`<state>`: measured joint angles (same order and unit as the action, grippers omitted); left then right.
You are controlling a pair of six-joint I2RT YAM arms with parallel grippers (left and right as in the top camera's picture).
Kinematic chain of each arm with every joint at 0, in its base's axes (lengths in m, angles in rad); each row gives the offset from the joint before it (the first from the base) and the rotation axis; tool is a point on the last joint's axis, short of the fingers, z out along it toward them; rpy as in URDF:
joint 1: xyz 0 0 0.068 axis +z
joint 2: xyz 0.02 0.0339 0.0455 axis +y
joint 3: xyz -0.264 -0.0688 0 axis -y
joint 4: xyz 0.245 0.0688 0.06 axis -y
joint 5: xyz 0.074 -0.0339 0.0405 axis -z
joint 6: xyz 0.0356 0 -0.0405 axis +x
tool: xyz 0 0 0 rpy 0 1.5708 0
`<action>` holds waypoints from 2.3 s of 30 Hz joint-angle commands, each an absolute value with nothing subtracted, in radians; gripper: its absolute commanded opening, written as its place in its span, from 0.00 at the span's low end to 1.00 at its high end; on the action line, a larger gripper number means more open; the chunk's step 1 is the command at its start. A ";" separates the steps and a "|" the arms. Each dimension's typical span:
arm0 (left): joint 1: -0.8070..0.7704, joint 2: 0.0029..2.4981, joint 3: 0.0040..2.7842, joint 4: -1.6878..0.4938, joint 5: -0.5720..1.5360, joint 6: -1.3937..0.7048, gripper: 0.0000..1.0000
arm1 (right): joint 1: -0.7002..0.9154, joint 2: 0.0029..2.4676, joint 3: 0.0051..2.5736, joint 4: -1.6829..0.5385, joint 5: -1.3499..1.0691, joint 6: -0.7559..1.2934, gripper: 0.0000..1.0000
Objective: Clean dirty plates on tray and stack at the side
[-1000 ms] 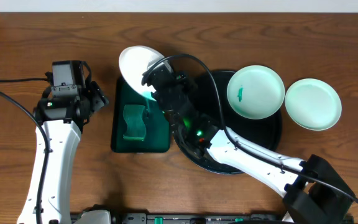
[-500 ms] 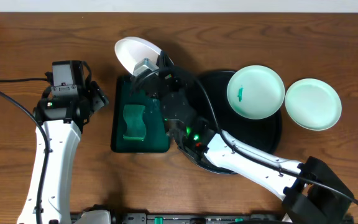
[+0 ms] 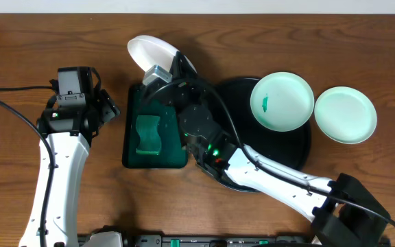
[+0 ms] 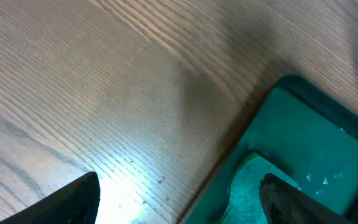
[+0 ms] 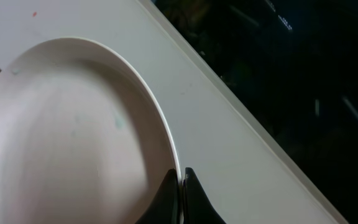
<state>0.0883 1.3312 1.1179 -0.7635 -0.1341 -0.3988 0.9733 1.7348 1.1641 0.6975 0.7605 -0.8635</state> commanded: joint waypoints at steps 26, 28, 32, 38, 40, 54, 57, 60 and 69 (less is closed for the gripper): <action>0.091 1.324 1.129 -0.770 -0.146 -0.404 0.82 | 0.997 1.740 1.183 0.708 0.761 -0.921 0.01; 0.091 1.324 1.129 -0.770 -0.146 -0.404 0.82 | 0.997 1.740 1.183 0.707 0.761 -0.921 0.01; 0.091 1.324 1.129 -0.770 -0.146 -0.404 0.82 | 0.997 1.740 1.183 0.707 0.754 -0.921 0.01; 0.091 1.324 1.129 -0.770 -0.146 -0.404 0.82 | 0.999 1.740 1.183 0.702 0.740 -0.909 0.01; 0.091 1.324 1.129 -0.770 -0.146 -0.404 0.82 | 1.003 1.740 1.183 0.689 0.728 -0.945 0.01; 0.091 1.324 1.129 -0.770 -0.146 -0.404 0.82 | 1.019 1.740 1.183 0.764 0.774 -0.828 0.01; 0.091 1.324 1.129 -0.770 -0.146 -0.404 0.82 | 1.023 1.740 1.183 0.737 0.776 -0.822 0.01; 0.091 1.324 1.129 -0.770 -0.146 -0.404 0.82 | 1.022 1.740 1.183 0.728 0.797 -0.762 0.01; 0.091 1.324 1.129 -0.770 -0.146 -0.404 0.82 | 1.021 1.740 1.183 0.646 0.797 -0.664 0.01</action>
<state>0.0883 1.3312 1.1179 -0.7635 -0.1341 -0.3988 1.0096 1.7367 1.1641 0.6563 0.7853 -0.7212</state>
